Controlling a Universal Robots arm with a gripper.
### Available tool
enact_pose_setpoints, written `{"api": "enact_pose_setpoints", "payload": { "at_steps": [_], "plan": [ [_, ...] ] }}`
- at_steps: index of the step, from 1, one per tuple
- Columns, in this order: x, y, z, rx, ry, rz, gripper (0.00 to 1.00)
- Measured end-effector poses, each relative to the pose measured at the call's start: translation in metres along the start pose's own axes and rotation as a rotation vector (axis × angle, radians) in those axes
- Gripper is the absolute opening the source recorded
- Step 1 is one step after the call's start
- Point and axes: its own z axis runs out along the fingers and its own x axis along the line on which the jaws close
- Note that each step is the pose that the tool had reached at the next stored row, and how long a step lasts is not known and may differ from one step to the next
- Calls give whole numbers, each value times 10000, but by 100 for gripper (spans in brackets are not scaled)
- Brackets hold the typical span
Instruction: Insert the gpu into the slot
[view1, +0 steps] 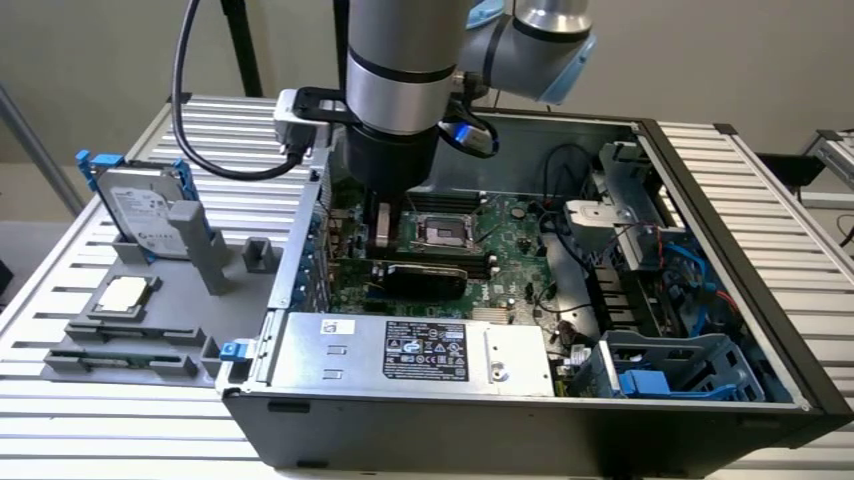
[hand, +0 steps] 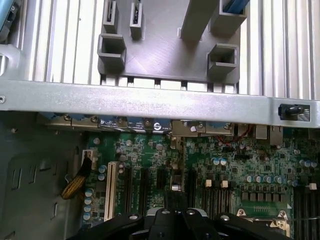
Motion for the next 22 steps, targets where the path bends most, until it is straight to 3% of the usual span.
{"api": "enact_pose_setpoints", "payload": {
  "at_steps": [2,10,22],
  "plan": [
    [0,11,0,-46,49,-48,11],
    [-1,49,-1,-274,129,-242,11],
    [-13,108,-55,-769,137,-436,11]
  ]
}}
